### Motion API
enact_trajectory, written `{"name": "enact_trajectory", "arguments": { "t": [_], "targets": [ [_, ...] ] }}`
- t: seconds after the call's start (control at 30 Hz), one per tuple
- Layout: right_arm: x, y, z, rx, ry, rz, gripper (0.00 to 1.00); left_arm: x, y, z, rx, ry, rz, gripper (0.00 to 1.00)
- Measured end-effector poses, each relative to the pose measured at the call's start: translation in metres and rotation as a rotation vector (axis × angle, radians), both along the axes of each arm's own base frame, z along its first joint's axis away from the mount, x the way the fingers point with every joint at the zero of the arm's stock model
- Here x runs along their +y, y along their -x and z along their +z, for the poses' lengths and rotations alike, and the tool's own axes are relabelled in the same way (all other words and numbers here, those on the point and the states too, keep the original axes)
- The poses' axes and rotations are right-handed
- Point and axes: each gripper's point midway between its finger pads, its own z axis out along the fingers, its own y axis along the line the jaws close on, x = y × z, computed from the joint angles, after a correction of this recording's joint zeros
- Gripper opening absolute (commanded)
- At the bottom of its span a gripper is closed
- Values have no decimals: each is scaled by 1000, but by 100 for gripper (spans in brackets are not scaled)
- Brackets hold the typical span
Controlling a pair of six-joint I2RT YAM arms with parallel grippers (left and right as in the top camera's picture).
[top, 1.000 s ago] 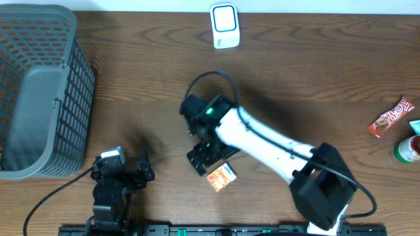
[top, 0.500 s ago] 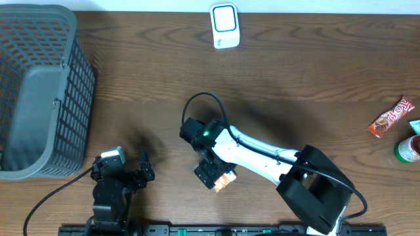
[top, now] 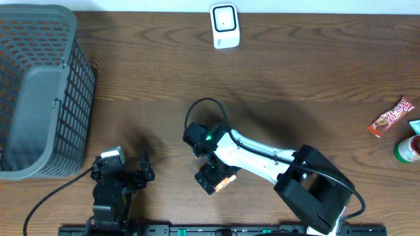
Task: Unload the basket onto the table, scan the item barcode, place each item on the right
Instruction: 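Move the right gripper down over the orange tissue pack, then grasp the orange tissue pack with the right gripper and lift it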
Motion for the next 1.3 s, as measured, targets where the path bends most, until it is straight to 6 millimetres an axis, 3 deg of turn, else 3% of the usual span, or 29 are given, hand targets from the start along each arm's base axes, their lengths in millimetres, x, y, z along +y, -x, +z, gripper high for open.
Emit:
{"name": "enact_trajectory", "arguments": {
  "t": [0.4,0.77,0.97,1.1,1.3],
  "targets": [
    [4,-16,-1,-26,-25,-151,72,0,0,0,0,0,0,98],
    [-37,-84,6,-49,-39,-494,63,0,0,0,0,0,0,98],
    [-49,-120,19,-88,-80,-580,66,0,0,0,0,0,0,98],
    [-47,-144,38,-127,-124,-611,87,0,0,0,0,0,0,98],
    [-45,-146,52,-114,-132,-613,97,0,0,0,0,0,0,98]
  ]
}}
